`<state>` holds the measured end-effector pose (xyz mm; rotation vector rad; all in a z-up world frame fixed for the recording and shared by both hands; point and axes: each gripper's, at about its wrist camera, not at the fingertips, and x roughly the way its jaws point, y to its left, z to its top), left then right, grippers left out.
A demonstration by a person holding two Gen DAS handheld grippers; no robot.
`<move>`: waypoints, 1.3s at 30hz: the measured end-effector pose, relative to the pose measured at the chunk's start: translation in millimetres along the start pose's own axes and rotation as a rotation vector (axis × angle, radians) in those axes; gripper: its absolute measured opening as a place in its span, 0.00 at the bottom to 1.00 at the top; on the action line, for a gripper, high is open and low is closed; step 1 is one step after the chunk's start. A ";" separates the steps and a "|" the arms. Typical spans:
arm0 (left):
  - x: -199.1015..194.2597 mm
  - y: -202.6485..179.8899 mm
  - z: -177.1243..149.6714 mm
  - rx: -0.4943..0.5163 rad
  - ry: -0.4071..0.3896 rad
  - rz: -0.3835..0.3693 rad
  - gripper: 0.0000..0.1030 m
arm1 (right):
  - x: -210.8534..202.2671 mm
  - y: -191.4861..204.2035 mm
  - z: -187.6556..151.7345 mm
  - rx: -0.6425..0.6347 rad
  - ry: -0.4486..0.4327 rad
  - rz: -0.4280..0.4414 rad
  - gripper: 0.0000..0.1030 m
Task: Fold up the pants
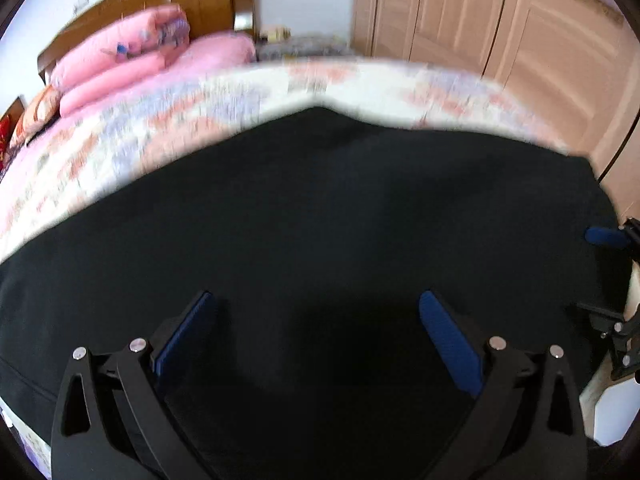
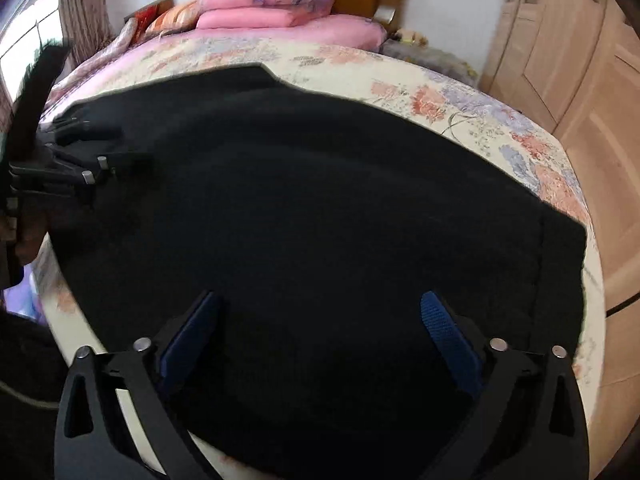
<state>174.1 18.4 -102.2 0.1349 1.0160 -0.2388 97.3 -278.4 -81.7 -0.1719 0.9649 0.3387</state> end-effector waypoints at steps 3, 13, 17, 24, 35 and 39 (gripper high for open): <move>0.7 -2.2 -1.8 0.023 -0.028 0.011 0.99 | -0.2 -1.6 13.0 0.049 0.041 -0.050 0.96; -76.0 179.8 -52.9 -0.505 -0.276 -0.022 0.98 | 31.8 138.6 105.0 -0.193 -0.008 0.240 0.96; -117.5 284.9 -120.0 -0.830 -0.341 0.044 0.98 | 43.4 241.6 137.3 -0.458 -0.063 0.377 0.96; -159.0 401.1 -247.8 -1.299 -0.339 0.127 0.98 | 67.7 410.9 164.0 -0.835 -0.113 0.522 0.90; -153.1 399.0 -263.1 -1.288 -0.339 -0.018 0.98 | 104.1 495.8 158.3 -1.103 -0.121 0.428 0.66; -143.4 400.1 -245.5 -1.250 -0.363 -0.142 0.98 | 103.5 487.1 178.3 -0.986 -0.090 0.477 0.29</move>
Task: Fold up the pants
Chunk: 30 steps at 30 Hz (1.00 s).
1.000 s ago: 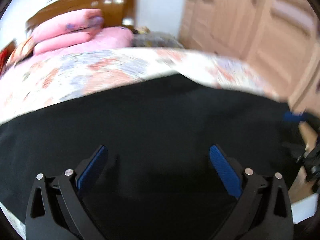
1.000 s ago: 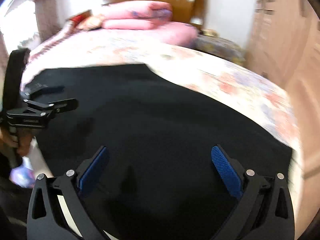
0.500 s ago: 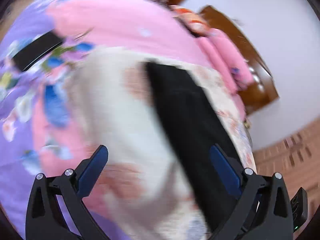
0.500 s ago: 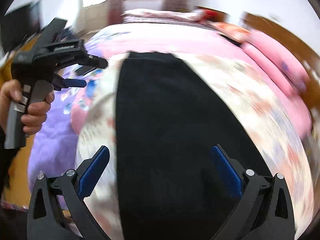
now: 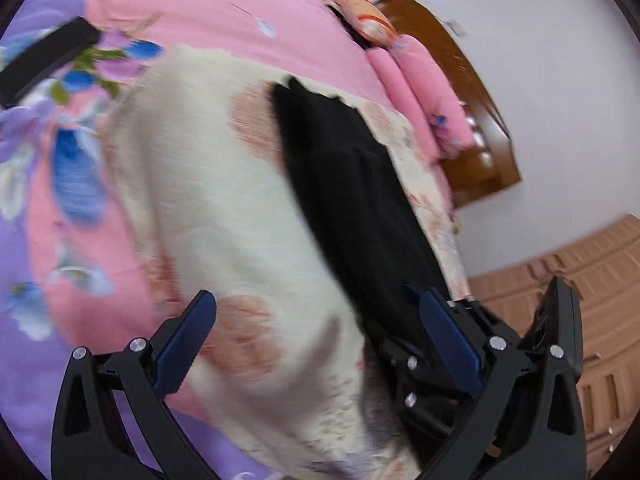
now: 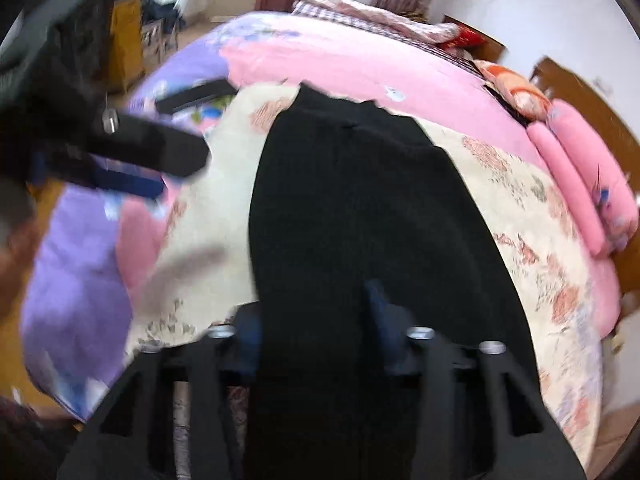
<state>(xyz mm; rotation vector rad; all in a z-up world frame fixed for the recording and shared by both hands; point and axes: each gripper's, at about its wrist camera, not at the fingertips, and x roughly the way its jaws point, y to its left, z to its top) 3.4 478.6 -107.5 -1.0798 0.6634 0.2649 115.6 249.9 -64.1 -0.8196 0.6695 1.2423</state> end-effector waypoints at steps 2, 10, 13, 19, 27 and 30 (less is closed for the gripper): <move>11.0 -6.6 6.0 -0.003 0.018 -0.049 0.98 | -5.7 -10.6 2.1 0.073 -0.023 0.030 0.27; 55.2 -15.3 52.0 -0.002 0.002 -0.090 0.98 | -13.3 -19.1 3.8 0.146 -0.056 0.063 0.26; 68.7 -8.7 74.4 -0.011 -0.030 -0.124 0.98 | -9.4 -15.2 5.1 0.141 -0.051 0.063 0.26; 86.8 -26.2 104.9 0.154 -0.062 -0.091 0.62 | -14.8 -19.3 -0.1 0.194 -0.061 0.182 0.67; 83.1 -29.3 107.3 0.288 -0.087 -0.043 0.15 | -34.8 -89.9 -17.2 0.366 -0.090 0.206 0.84; 69.6 -59.0 107.7 0.409 -0.144 -0.009 0.14 | -13.0 -102.3 -20.9 0.379 0.024 0.184 0.84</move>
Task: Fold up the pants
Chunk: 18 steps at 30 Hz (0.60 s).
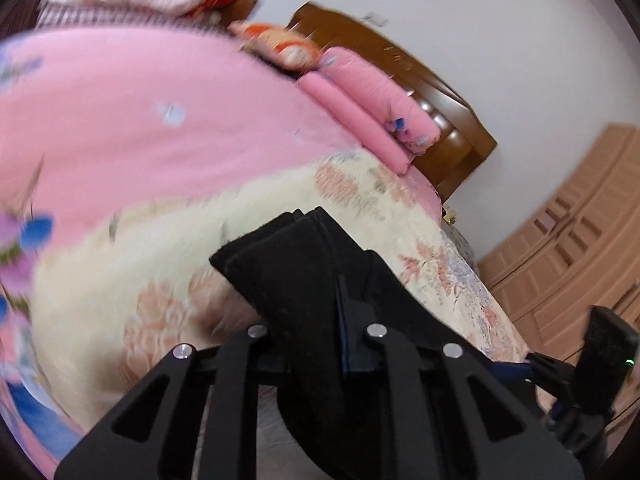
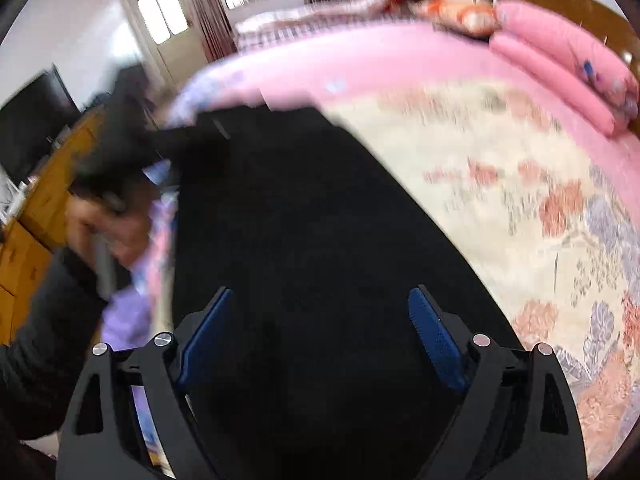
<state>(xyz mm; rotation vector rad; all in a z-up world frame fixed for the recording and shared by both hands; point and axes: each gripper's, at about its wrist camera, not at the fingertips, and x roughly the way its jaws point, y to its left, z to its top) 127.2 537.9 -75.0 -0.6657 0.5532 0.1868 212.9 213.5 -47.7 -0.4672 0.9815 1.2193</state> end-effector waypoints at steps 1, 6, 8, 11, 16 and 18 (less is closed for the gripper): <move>-3.4 -4.5 4.0 0.016 -0.012 -0.006 0.14 | 13.1 -0.9 -2.2 -0.011 0.048 -0.014 0.84; -12.1 -44.5 15.1 0.143 -0.046 0.033 0.14 | 38.6 11.2 -14.9 -0.088 0.046 -0.092 0.88; -21.5 -61.6 14.6 0.199 -0.066 0.060 0.14 | 22.9 9.9 -17.4 -0.046 0.055 -0.076 0.88; -46.6 -93.3 13.1 0.275 -0.127 0.049 0.14 | -5.8 15.5 -33.4 -0.057 0.023 -0.045 0.89; -74.8 -165.5 -5.0 0.429 -0.192 0.002 0.14 | 25.0 19.2 -52.3 -0.065 0.061 -0.073 0.96; -72.8 -193.9 -18.2 0.495 -0.189 0.019 0.14 | 24.0 18.9 -57.1 -0.066 0.001 -0.072 0.96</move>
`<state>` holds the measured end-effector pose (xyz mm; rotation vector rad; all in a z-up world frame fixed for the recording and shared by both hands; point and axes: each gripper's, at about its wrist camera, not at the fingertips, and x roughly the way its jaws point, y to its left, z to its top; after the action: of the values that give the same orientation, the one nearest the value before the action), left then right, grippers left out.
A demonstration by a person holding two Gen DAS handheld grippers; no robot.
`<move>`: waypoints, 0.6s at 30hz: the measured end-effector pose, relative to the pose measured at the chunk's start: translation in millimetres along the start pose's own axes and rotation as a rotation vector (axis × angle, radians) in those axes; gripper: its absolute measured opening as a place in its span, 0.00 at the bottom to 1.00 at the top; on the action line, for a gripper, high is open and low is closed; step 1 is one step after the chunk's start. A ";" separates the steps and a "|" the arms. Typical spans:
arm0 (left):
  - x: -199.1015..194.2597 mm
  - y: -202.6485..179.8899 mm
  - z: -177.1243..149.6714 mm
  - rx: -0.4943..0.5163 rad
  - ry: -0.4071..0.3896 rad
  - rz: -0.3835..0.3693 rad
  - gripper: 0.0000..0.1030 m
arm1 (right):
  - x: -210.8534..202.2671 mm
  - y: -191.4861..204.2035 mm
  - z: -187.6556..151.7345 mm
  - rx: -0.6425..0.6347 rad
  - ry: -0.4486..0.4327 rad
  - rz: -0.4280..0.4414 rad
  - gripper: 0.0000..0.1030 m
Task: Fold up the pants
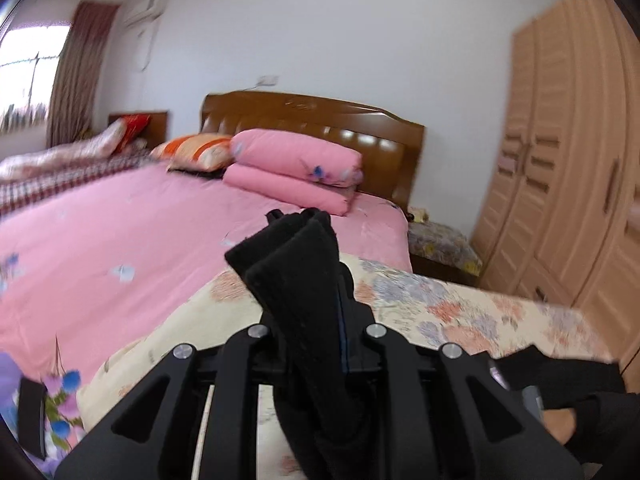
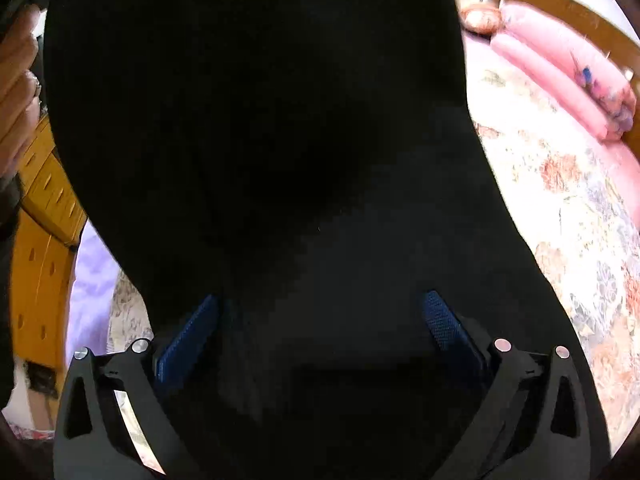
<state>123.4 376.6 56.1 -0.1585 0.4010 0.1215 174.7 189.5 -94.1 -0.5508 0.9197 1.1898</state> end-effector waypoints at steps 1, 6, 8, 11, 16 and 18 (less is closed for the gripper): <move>1.3 -10.7 -0.8 0.019 0.008 0.007 0.14 | -5.2 -2.2 -1.8 0.019 0.002 0.000 0.95; -6.5 -83.8 -8.5 0.141 0.015 -0.025 0.14 | -85.4 -39.3 -46.3 0.189 -0.142 0.004 0.95; -14.8 -121.1 -20.1 0.221 -0.002 -0.032 0.14 | -131.0 -71.2 -85.0 0.323 -0.238 -0.011 0.96; -20.8 -171.9 -45.8 0.332 -0.013 -0.055 0.14 | -180.5 -113.3 -149.6 0.532 -0.341 -0.041 0.96; 0.8 -260.8 -140.7 0.685 0.164 -0.159 0.15 | -214.8 -148.4 -227.0 0.752 -0.401 -0.123 0.96; 23.4 -274.4 -179.4 0.779 0.305 -0.201 0.29 | -214.1 -154.0 -245.3 0.810 -0.399 -0.106 0.96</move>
<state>117.7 77.8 -80.7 0.5571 0.7053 -0.2631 224.7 -165.7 -61.6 0.2809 0.9177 0.7003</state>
